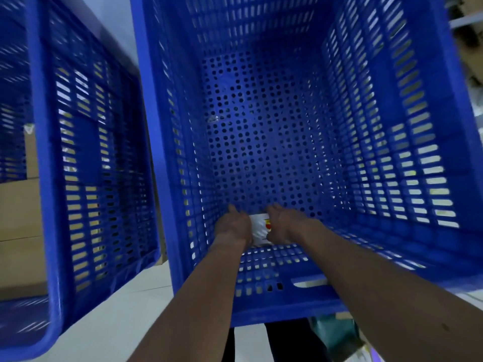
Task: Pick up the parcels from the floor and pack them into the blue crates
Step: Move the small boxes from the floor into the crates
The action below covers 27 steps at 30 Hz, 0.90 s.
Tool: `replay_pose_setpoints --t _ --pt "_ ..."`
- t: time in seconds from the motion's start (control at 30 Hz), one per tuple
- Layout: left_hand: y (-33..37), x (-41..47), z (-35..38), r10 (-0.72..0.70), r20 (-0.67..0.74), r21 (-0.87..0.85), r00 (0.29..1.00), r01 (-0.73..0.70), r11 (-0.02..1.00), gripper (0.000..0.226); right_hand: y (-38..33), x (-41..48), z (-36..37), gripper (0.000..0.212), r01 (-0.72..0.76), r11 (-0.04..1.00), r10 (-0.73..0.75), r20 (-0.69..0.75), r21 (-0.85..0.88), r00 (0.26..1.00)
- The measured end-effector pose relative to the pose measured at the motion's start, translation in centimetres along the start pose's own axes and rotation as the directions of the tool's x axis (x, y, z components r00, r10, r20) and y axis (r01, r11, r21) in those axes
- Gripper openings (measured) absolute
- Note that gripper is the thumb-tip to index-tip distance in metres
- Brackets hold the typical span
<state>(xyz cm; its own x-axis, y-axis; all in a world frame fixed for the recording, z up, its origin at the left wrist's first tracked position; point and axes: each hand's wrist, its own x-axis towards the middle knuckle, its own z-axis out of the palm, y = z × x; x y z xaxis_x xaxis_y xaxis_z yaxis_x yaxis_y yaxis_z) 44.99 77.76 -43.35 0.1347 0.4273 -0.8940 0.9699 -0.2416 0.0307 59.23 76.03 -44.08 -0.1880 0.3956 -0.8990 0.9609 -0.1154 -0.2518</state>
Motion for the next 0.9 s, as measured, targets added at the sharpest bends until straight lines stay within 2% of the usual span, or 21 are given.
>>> replay_pose_setpoints --t 0.17,0.3,0.57,0.77,0.9 --pt "-0.6 -1.3 -1.0 0.019 -0.014 0.021 1.000 -0.019 1.000 0.063 0.3 -1.7 -0.9 0.079 -0.026 0.998 0.026 -0.002 0.056 1.000" --pt "-0.6 -4.1 -2.5 0.051 -0.071 -0.027 0.996 -0.054 0.998 0.049 0.5 -4.9 -2.3 0.073 -0.047 0.997 0.048 -0.017 0.062 0.999" --pt "-1.2 -12.8 -6.7 0.140 -0.132 0.006 0.981 -0.140 0.990 0.054 -0.6 -14.4 -4.8 0.079 -0.093 0.991 0.101 -0.080 0.096 0.992" --pt "-1.6 -20.5 -10.2 0.120 -0.272 -0.030 0.955 -0.133 0.991 0.043 -0.9 -22.7 -6.1 0.072 -0.129 0.974 0.161 -0.167 0.185 0.973" --pt "-0.9 -25.5 -12.4 0.142 -0.295 0.067 0.945 -0.128 0.989 0.048 -1.1 -28.3 -6.3 0.064 -0.122 0.970 0.175 -0.255 0.210 0.951"
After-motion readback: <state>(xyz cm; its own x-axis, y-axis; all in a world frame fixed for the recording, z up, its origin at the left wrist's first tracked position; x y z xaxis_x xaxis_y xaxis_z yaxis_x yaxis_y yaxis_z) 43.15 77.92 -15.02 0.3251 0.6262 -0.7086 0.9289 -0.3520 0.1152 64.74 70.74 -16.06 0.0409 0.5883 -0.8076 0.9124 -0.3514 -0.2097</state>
